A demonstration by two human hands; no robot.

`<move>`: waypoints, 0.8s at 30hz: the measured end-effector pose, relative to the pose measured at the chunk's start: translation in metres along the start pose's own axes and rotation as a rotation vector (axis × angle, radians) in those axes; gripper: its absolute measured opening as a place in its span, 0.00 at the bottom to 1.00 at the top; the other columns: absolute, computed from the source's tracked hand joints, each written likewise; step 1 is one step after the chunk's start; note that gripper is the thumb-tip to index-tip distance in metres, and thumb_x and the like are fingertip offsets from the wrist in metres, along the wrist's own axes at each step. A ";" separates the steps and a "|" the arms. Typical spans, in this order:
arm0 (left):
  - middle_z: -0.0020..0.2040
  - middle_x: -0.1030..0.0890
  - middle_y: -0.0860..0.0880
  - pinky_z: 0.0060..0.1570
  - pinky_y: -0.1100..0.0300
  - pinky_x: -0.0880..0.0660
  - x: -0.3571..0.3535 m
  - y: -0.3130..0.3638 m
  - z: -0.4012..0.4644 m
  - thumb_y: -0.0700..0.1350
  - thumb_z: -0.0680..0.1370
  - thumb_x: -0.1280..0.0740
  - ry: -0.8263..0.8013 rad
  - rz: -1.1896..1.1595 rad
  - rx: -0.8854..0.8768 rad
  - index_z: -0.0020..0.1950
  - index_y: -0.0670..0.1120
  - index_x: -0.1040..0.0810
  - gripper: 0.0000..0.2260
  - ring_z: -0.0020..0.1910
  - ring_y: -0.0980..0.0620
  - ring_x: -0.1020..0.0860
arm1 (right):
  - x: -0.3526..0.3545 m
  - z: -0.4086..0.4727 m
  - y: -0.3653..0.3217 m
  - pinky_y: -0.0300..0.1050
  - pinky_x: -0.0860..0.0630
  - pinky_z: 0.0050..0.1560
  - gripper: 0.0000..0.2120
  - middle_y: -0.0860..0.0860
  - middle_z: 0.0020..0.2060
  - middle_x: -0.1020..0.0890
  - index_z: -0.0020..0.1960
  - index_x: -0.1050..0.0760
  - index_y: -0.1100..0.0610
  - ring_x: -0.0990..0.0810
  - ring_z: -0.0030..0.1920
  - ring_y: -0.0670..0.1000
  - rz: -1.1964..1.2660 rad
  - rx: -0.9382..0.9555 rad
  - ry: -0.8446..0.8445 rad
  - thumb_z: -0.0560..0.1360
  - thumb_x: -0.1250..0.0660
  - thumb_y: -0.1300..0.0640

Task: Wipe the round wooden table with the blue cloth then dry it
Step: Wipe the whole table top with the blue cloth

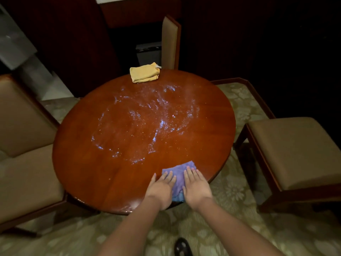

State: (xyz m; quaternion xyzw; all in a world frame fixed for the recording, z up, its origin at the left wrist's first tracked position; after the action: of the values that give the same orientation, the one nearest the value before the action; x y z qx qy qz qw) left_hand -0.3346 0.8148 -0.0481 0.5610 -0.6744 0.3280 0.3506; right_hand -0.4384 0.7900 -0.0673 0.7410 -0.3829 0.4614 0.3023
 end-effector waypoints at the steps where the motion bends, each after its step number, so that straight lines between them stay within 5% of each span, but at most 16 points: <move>1: 0.79 0.56 0.51 0.74 0.45 0.60 0.003 -0.003 0.008 0.47 0.83 0.50 -0.011 -0.011 -0.003 0.79 0.49 0.56 0.26 0.77 0.52 0.57 | 0.001 0.007 0.004 0.50 0.62 0.75 0.28 0.59 0.77 0.59 0.76 0.63 0.64 0.60 0.77 0.56 -0.036 0.008 -0.003 0.84 0.61 0.50; 15: 0.79 0.56 0.52 0.73 0.44 0.61 0.053 -0.050 0.107 0.51 0.84 0.49 0.016 -0.047 0.010 0.79 0.49 0.55 0.26 0.77 0.53 0.57 | 0.048 0.122 0.041 0.50 0.63 0.74 0.28 0.59 0.76 0.62 0.76 0.65 0.64 0.62 0.77 0.56 -0.230 0.055 -0.080 0.83 0.60 0.51; 24: 0.79 0.54 0.51 0.73 0.43 0.60 0.054 -0.038 0.094 0.48 0.82 0.47 -0.008 -0.060 0.061 0.79 0.48 0.51 0.26 0.78 0.52 0.55 | 0.041 0.104 0.042 0.50 0.62 0.75 0.28 0.60 0.76 0.61 0.76 0.65 0.65 0.61 0.77 0.56 -0.213 0.059 -0.092 0.84 0.61 0.51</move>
State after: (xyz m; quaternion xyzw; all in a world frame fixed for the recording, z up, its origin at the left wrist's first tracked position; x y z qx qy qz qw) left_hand -0.3140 0.7021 -0.0509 0.5926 -0.6484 0.3357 0.3401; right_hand -0.4156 0.6729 -0.0667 0.8064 -0.3016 0.4033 0.3101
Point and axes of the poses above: each hand's wrist, its own z-axis towards the middle knuckle, its own x-axis out of the back of the hand, y = z × x, the point moved 6 cm from there along z, towards the middle knuckle
